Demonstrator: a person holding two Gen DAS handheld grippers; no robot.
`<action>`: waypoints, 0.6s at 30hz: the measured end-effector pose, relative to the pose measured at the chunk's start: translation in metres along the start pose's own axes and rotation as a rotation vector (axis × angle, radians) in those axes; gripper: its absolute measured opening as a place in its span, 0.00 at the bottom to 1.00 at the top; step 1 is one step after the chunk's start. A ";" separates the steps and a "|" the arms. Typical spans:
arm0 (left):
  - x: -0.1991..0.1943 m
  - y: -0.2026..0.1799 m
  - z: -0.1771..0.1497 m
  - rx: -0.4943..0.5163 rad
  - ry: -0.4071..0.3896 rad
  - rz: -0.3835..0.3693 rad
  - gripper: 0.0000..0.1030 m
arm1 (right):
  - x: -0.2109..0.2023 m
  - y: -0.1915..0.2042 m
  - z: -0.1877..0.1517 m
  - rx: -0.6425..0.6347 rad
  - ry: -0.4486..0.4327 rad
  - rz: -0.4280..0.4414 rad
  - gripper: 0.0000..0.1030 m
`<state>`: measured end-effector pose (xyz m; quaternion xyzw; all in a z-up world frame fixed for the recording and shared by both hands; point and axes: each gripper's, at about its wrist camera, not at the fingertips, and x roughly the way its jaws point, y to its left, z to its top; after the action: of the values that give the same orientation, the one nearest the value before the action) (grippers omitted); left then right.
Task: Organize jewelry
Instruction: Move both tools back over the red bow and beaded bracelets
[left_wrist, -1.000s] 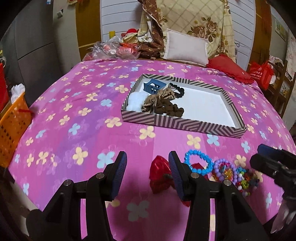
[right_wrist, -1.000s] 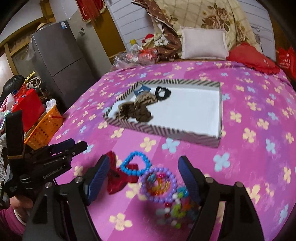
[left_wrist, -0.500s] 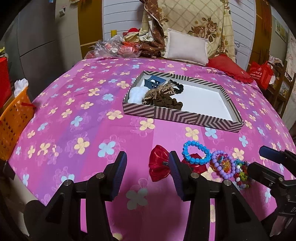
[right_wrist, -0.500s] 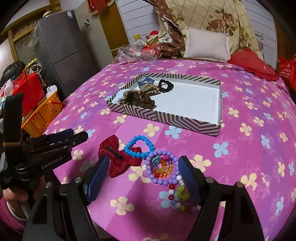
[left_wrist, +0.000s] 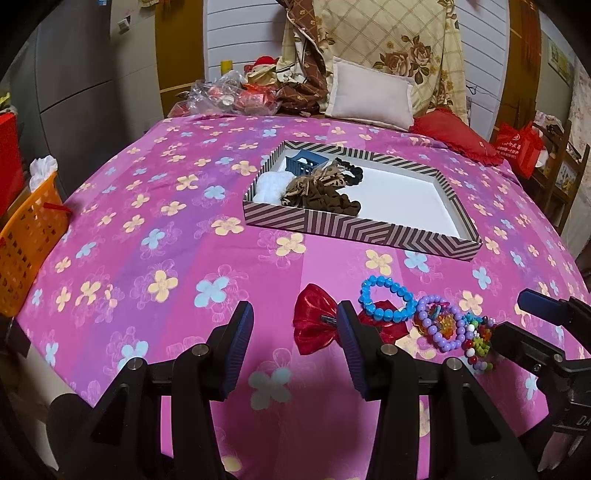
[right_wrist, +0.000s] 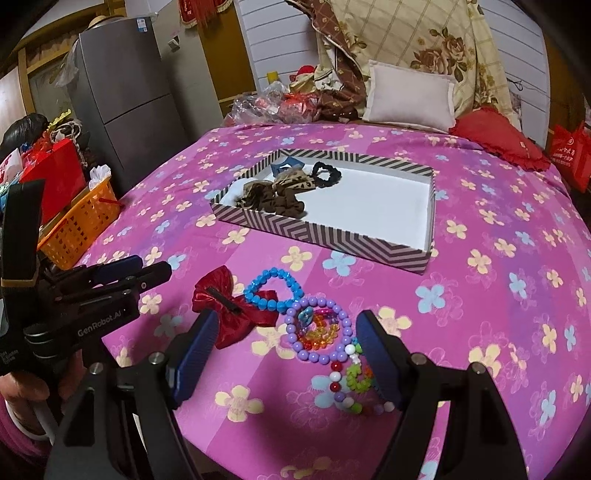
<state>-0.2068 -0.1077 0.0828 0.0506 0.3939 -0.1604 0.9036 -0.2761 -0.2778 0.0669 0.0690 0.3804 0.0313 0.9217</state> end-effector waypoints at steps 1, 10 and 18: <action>0.000 0.000 0.000 -0.001 -0.001 0.002 0.40 | 0.000 0.000 0.000 0.002 0.002 0.006 0.78; -0.001 -0.002 -0.004 -0.001 0.007 -0.002 0.40 | 0.004 0.003 -0.005 -0.006 0.012 0.009 0.78; 0.004 0.000 -0.005 -0.003 0.019 -0.008 0.40 | 0.006 0.003 -0.007 -0.014 0.021 -0.003 0.78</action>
<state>-0.2075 -0.1081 0.0765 0.0494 0.4030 -0.1630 0.8992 -0.2766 -0.2732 0.0579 0.0616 0.3900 0.0332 0.9182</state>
